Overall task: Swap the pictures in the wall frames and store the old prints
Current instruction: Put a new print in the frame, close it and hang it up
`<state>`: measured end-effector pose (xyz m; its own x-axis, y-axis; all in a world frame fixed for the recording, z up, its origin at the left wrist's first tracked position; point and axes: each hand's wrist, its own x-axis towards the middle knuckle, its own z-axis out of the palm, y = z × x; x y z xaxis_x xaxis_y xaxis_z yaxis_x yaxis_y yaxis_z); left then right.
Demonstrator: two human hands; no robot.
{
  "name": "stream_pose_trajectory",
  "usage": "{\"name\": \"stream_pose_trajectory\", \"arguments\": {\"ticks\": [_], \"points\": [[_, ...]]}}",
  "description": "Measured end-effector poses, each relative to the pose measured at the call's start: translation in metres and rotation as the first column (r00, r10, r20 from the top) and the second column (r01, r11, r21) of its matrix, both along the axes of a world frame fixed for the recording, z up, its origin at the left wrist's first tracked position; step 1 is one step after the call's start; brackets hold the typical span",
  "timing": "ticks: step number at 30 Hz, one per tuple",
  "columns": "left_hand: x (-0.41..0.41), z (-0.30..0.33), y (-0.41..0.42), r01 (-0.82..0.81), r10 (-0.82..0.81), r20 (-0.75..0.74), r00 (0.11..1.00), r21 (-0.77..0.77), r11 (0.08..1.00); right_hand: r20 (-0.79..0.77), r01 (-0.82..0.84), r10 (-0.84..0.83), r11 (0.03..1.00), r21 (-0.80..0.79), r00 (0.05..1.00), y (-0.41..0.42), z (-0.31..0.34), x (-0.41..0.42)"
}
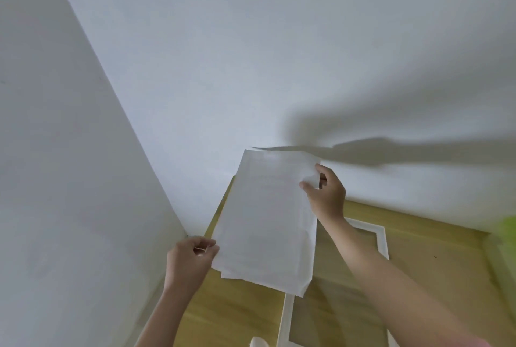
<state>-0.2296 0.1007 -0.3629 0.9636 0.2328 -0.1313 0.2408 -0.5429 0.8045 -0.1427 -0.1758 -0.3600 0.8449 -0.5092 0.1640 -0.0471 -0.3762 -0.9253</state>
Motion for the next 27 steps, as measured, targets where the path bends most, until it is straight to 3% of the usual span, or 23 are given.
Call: {"name": "stream_pose_trajectory", "arguments": {"ticks": [13, 19, 27], "points": [[-0.080, -0.029, -0.089, 0.211, -0.204, -0.154, 0.967, 0.034, 0.977, -0.208, 0.069, -0.078, 0.996, -0.052, 0.975, -0.110, -0.045, -0.105], [-0.108, -0.050, -0.117, 0.236, -0.213, -0.233, 0.949, 0.076, 0.969, -0.352, -0.008, -0.051, 0.986, -0.164, 0.935, -0.136, -0.065, -0.132], [-0.117, -0.067, -0.123, 0.328, -0.288, -0.249, 0.925, 0.137, 0.935, -0.507, -0.089, -0.023, 0.977, -0.194, 0.862, -0.144, -0.079, -0.137]]}}
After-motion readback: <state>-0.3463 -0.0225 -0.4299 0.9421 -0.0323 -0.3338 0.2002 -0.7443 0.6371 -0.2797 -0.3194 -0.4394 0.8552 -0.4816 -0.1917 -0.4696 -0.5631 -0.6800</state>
